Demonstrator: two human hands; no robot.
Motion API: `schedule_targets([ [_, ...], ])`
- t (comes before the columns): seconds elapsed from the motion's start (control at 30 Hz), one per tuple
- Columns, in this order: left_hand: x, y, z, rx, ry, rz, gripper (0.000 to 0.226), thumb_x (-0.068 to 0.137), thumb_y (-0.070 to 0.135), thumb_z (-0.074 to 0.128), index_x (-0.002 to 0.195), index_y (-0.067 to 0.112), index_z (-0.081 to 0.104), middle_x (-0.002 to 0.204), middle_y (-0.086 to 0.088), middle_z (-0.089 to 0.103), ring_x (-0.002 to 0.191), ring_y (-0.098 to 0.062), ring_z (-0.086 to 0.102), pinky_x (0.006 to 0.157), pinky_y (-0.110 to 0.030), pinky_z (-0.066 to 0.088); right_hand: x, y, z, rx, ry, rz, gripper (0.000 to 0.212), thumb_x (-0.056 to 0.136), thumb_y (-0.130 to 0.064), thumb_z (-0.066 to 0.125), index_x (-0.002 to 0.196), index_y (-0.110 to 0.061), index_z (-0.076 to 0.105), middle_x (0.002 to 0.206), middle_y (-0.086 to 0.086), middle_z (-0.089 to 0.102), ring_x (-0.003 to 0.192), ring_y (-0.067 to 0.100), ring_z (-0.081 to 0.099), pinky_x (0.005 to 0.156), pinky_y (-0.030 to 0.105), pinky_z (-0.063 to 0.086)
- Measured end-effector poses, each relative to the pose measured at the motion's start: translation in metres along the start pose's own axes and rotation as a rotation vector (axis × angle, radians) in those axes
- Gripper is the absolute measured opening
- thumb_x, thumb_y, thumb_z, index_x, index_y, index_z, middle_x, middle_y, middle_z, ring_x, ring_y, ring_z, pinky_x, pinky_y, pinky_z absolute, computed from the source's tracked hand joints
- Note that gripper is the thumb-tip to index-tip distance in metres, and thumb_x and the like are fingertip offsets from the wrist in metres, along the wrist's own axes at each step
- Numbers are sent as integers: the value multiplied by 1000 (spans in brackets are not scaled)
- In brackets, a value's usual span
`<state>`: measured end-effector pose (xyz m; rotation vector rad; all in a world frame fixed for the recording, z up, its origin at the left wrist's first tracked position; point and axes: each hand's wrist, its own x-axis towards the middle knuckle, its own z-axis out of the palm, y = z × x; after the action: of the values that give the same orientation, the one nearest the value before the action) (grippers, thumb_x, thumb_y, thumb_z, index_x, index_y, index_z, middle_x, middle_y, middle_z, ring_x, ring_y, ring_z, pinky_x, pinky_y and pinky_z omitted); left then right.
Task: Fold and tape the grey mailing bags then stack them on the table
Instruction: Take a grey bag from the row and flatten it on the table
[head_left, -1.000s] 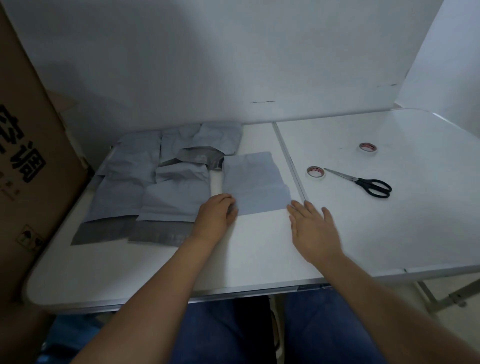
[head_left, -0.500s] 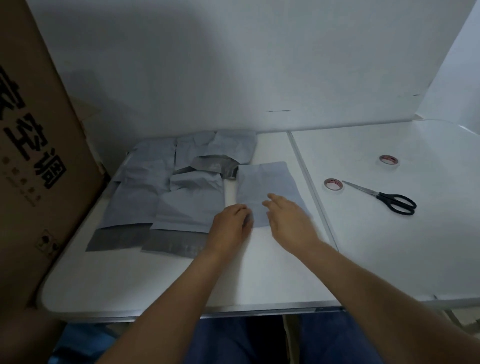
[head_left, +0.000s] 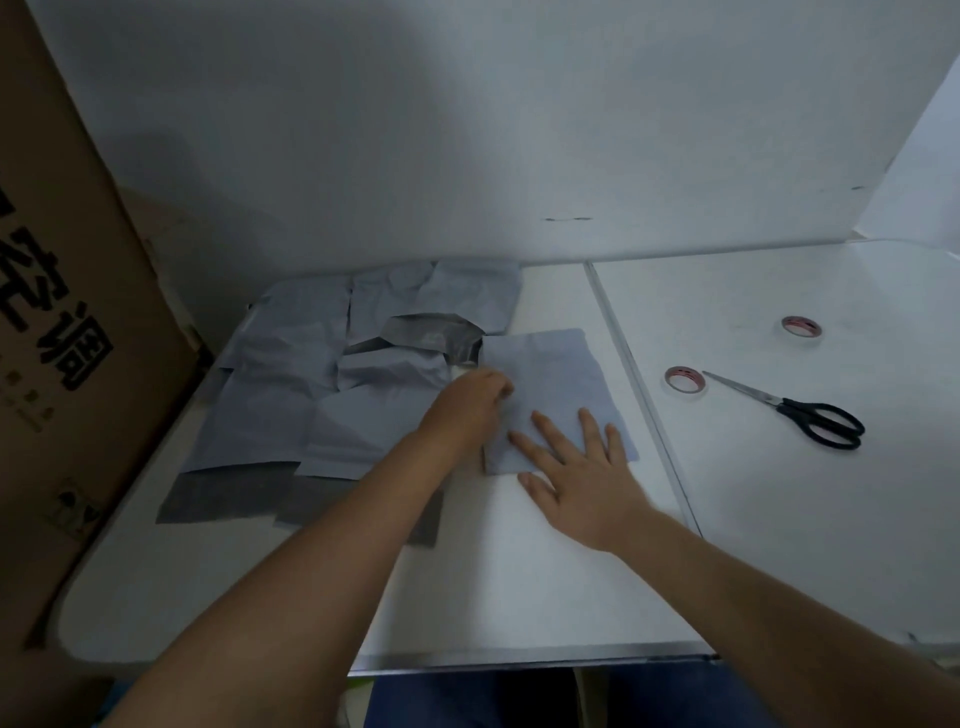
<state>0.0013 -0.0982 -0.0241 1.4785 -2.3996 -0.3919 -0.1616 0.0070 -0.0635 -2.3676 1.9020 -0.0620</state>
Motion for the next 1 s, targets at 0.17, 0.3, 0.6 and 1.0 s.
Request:
schedule_targets([
  [0.17, 15, -19, 0, 90, 28, -14, 30, 98, 15, 40, 121, 8, 59, 129, -10, 53, 109, -28, 54, 90, -38, 45, 0, 1, 3, 14, 19, -15, 77, 74, -70, -24, 147, -51, -7, 161, -14, -8, 146, 39, -11, 115, 59, -7],
  [0.3, 18, -24, -5, 261, 66, -104, 30, 97, 10, 37, 117, 2, 58, 124, -16, 54, 107, -34, 52, 86, -41, 43, 0, -1, 1, 32, 63, -9, 74, 83, -69, -16, 149, -48, 10, 161, -11, 9, 146, 43, 2, 115, 62, 0],
  [0.6, -29, 29, 15, 11, -68, 194, 66, 86, 8, 64, 146, 14, 36, 153, -5, 34, 139, -19, 32, 113, -26, 22, 0, -1, 2, -3, 45, -2, 70, 86, -64, -6, 152, -41, 2, 162, -8, 1, 146, 42, -8, 115, 60, -4],
  [1.0, -54, 4, 35, 147, -119, 83, 52, 105, 23, 22, 154, 15, 7, 162, 0, 5, 147, -9, 3, 118, -27, 1, -4, 3, 2, -3, 62, 50, 102, 64, -79, -29, 152, -35, -6, 162, -7, -7, 146, 40, -9, 117, 51, -6],
])
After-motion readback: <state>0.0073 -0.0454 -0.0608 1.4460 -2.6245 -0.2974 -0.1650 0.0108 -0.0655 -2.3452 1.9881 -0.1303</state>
